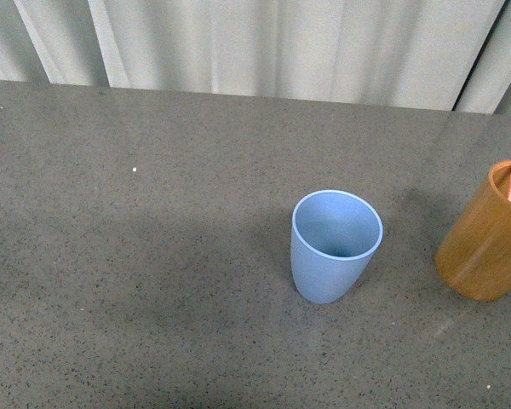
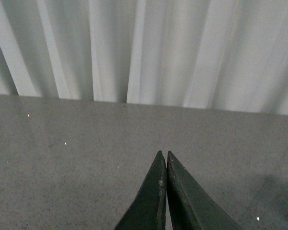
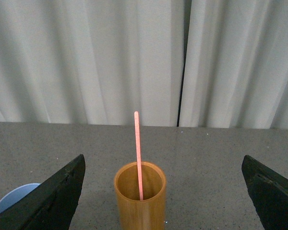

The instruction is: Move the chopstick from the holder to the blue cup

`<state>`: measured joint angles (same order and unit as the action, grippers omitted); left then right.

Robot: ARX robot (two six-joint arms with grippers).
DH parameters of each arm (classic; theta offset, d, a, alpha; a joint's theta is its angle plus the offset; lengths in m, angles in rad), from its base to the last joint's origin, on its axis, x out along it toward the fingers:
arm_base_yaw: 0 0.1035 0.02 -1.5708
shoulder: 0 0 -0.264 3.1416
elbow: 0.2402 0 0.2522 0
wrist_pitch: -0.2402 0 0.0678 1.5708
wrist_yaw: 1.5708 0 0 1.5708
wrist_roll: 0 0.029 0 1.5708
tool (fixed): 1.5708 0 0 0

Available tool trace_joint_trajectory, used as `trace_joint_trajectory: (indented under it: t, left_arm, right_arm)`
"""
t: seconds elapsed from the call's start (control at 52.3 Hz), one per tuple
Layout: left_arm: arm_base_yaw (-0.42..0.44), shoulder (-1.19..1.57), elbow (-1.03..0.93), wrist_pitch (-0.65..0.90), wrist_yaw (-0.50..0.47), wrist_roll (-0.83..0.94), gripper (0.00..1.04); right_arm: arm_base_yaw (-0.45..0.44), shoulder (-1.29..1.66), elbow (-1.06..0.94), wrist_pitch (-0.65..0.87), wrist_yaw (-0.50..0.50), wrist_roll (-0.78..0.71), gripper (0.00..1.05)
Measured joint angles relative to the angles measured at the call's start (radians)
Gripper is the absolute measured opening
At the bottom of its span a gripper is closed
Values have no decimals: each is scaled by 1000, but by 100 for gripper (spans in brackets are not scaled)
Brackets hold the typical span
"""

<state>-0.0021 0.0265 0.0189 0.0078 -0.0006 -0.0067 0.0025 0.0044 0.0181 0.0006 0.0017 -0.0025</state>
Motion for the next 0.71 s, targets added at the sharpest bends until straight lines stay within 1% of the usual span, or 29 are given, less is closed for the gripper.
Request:
trace_joint_trajectory:
  t: [0.191,0.229,0.287,0.382,0.439,0.459,0.478,0.516,0.554,0.592,0.611,0.631,0.669,0.707]
  left_arm:
    - [0,-23,0,-6,0,0,4]
    - [0,-23,0,-7,0,0,8]
    - [0,-23,0,-7,0,0,18]
    - [0,-23,0,-7,0,0,32]
    - [0,-23,0,-7,0,0,42]
    - [0,-23,0,-7,0,0,45]
    - [0,-23,0,-7,0,0,46]
    - [0,-23,0,-7,0,0,54]
    - [0,-23,0,-7,0,0,59]
    - [0,-23,0,-7,1,0,64]
    - [0,-24,0,-7,1,0,68]
    - [0,-24,0,-7,1,0,69]
    - [0,-23,0,-7,1,0,77]
    - [0,-23,0,-7,1,0,83]
  right_arm:
    - [0,0,0,0,0,0,95]
    - [0,0,0,0,0,0,95]
    - [0,0,0,0,0,0,95]
    - [0,0,0,0,0,0,95]
    - [0,0,0,0,0,0,95]
    - [3,10,5,-18,16,-2,95]
    - [5,26,20,-61,34,-10,95]
    - [1,76,48,-122,42,-19,95]
    - [-14,145,65,-134,30,-29,95]
    - [-39,235,75,-92,1,-48,95]
    - [-47,258,77,-74,-9,-51,95]
    - [-61,305,79,-34,-29,-58,95]
    - [-83,378,84,33,-52,-67,95]
    - [-107,482,93,132,-67,-76,95]
